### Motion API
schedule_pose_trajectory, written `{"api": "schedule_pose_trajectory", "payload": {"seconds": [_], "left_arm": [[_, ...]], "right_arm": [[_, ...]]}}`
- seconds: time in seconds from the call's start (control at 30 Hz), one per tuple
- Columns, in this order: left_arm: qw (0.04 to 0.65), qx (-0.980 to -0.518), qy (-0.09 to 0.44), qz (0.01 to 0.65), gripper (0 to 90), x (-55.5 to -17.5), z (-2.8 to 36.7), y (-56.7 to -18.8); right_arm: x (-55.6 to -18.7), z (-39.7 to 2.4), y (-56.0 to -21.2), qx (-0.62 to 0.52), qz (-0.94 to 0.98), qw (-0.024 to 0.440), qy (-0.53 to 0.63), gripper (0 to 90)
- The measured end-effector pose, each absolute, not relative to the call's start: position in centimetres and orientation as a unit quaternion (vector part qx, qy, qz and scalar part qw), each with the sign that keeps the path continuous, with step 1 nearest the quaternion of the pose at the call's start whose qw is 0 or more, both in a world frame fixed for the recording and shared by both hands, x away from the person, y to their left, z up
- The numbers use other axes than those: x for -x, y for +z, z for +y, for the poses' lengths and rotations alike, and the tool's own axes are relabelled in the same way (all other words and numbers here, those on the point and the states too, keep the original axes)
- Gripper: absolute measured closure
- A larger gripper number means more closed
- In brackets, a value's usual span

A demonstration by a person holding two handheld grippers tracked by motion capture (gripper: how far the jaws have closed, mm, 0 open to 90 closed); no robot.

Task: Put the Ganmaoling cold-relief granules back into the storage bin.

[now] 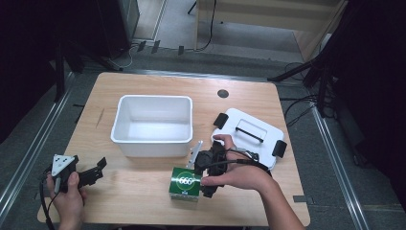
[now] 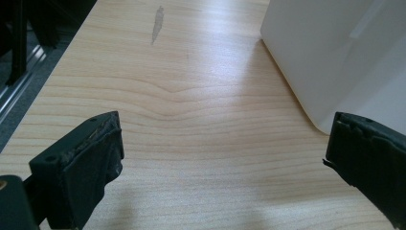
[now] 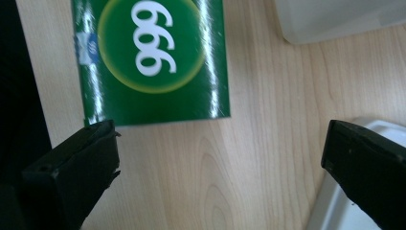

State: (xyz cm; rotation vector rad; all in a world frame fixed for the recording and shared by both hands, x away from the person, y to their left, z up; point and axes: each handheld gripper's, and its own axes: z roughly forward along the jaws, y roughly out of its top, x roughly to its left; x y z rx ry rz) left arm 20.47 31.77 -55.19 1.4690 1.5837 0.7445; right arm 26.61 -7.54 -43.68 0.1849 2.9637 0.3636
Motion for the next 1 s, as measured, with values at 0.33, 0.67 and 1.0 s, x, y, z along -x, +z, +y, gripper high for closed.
{"api": "schedule_pose_trajectory", "payload": {"seconds": [0.33,0.67,1.0], "left_arm": [[0.417,-0.581,0.295,0.634,0.0,-20.5,31.8,-55.2],[0.418,-0.582,0.294,0.633,0.0,-20.5,31.9,-55.2],[0.416,-0.583,0.296,0.632,0.0,-20.5,31.9,-55.2]], "right_arm": [[-25.9,-5.8,-43.9,-0.054,0.988,0.063,0.128,0.0],[-25.2,-4.5,-44.5,-0.041,0.989,0.043,0.135,0.0],[-24.6,-3.9,-45.7,-0.035,0.991,0.033,0.125,0.0]]}}
